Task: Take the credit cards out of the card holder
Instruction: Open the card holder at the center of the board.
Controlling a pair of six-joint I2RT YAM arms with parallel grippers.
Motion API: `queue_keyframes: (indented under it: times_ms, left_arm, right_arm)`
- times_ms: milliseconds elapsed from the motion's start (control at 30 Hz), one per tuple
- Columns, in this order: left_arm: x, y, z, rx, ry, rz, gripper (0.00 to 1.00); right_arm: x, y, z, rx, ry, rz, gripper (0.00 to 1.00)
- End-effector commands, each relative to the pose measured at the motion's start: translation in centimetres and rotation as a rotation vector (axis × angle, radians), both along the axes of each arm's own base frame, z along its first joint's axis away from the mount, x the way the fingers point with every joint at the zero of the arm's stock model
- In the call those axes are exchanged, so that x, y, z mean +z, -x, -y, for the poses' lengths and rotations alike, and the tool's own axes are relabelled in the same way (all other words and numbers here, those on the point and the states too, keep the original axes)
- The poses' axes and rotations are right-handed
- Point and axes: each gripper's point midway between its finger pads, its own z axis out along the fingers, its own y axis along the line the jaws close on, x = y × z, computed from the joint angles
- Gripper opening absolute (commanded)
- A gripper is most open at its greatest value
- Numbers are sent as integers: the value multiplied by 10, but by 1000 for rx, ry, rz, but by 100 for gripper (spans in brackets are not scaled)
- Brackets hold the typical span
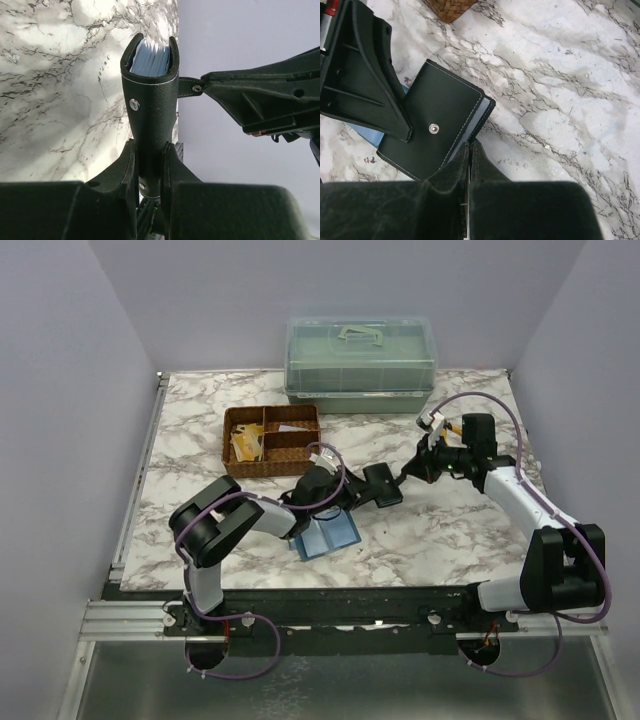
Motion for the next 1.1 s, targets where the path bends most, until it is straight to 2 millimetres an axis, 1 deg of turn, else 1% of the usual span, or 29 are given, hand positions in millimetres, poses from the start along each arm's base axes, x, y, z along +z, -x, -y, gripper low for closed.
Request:
queue_keyframes:
  times_ms: [0,133,233,267,333,467,500,600,733,800,933,1067]
  left_arm:
    - [17,-3,-12,13,-11,101,0]
    - [34,2,-13,-50,-13,201,0]
    - [47,7,-16,-99,-12,279,0]
    - [53,9,-18,-115,-7,302,0]
    - [61,12,-22,-146,2,341,0]
    - [73,18,-32,-194,17,401,0]
    - [77,23,-34,-224,28,424,0]
    - [90,30,-43,-281,65,500,0]
    - [109,44,-49,-350,101,613,0]
    - [119,52,-50,-389,117,667,0]
    - [134,66,-50,-467,150,743,0]
    - [149,76,-54,-509,195,804,0]
  right_arm:
    - [10,-13,8,-66,12,51,0]
    - [0,-13,10,-81,23,9,0]
    - [-3,-10,5,-69,-5,-35,1]
    - [-1,-9,2,-59,-24,-47,6]
    - [5,-4,-5,-42,-75,-73,22]
    - [22,10,-20,32,-195,-121,45]
    - [27,13,-22,44,-221,-127,51]
    - [41,25,-29,88,-298,-148,65]
    - [54,38,-37,141,-387,-185,79]
    - [56,41,-39,158,-410,-203,81]
    - [61,50,-44,194,-474,-273,82]
    - [73,59,-46,245,-524,-287,82]
